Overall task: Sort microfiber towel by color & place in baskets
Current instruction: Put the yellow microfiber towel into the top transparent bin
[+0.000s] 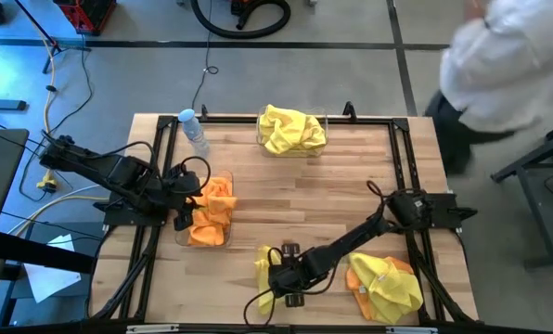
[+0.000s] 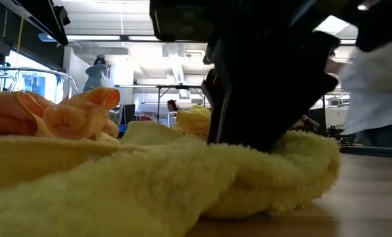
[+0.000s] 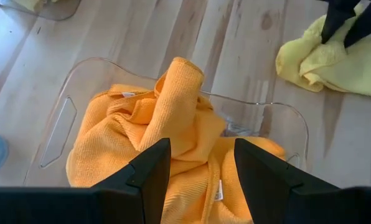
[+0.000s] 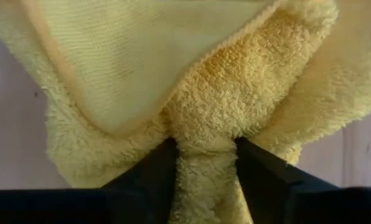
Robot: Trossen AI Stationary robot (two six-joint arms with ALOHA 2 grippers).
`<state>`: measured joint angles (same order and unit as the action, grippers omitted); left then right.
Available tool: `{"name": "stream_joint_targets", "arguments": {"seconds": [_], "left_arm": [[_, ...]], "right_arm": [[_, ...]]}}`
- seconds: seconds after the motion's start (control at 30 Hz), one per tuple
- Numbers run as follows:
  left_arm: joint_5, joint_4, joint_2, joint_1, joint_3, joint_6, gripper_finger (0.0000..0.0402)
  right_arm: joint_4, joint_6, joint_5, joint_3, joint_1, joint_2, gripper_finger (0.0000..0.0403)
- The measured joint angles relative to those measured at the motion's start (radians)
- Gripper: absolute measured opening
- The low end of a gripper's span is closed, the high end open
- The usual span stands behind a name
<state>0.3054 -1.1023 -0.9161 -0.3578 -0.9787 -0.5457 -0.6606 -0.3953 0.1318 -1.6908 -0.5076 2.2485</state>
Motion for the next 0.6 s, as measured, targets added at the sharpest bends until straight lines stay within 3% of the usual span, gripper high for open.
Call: {"name": "stream_joint_targets", "arguments": {"seconds": [0.07,0.2,0.43,0.6], "left_arm": [[0.000,0.001,0.000,-0.004,0.000,0.000,0.0168],[0.001,0.001,0.000,-0.004,0.000,0.000,0.0168],[0.069,0.006,0.000,-0.001,0.000,0.022,0.0168],[0.096,0.010,0.000,0.030,0.000,0.033,0.0168]], "right_arm": [[-0.043,-0.046,0.002,-0.003,0.004,0.004,0.0112],[-0.308,-0.172,-0.010,0.005,0.018,-0.045,0.0018],[-0.456,-0.201,0.223,0.030,0.042,-0.238,0.0023],[-0.266,-0.190,0.279,0.287,0.141,-0.479,0.0008]]}}
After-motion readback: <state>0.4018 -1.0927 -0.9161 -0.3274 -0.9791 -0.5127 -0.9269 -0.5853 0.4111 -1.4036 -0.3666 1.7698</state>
